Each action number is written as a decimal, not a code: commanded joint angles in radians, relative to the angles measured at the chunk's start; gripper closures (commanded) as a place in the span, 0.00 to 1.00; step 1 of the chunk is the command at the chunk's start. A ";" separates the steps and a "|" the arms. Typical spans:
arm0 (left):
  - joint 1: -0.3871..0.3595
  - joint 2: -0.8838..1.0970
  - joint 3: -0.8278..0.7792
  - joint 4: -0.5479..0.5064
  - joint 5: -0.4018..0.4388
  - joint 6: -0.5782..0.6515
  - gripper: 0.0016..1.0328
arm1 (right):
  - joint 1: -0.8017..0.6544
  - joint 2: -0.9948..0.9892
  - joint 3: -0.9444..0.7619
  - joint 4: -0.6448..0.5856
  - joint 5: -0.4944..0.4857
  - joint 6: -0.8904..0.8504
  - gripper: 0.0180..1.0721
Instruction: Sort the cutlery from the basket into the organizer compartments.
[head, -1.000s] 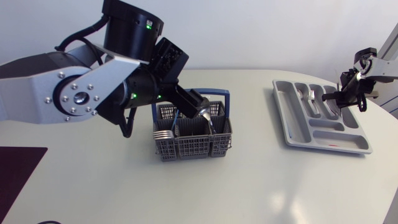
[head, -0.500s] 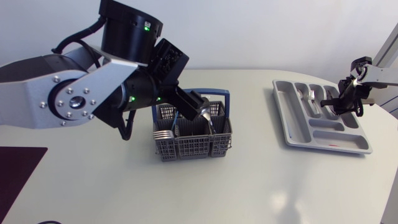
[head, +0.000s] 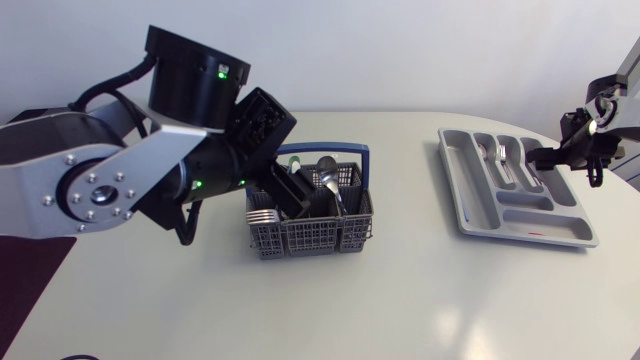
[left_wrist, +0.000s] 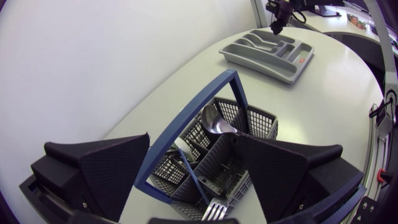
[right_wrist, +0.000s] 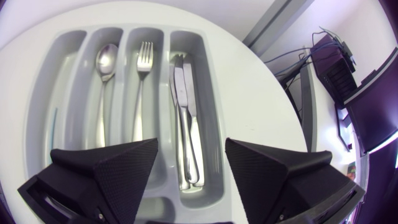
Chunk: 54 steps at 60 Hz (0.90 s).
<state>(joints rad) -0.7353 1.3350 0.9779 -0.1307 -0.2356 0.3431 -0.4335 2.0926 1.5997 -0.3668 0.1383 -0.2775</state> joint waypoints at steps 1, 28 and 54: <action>0.010 -0.046 -0.044 -0.004 0.016 0.031 0.05 | 0.027 -0.111 -0.107 0.032 -0.012 -0.025 0.18; 0.120 -0.143 -0.102 -0.084 0.140 0.017 0.05 | 0.289 -0.732 -0.676 0.161 -0.275 -0.173 0.18; 0.303 -0.229 -0.232 -0.087 0.332 0.063 0.05 | 0.911 -0.887 -0.834 0.192 -0.068 -0.111 0.18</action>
<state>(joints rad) -0.4622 1.1191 0.7811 -0.2172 0.0658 0.3767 0.4210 1.1786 0.7876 -0.1886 0.0444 -0.4179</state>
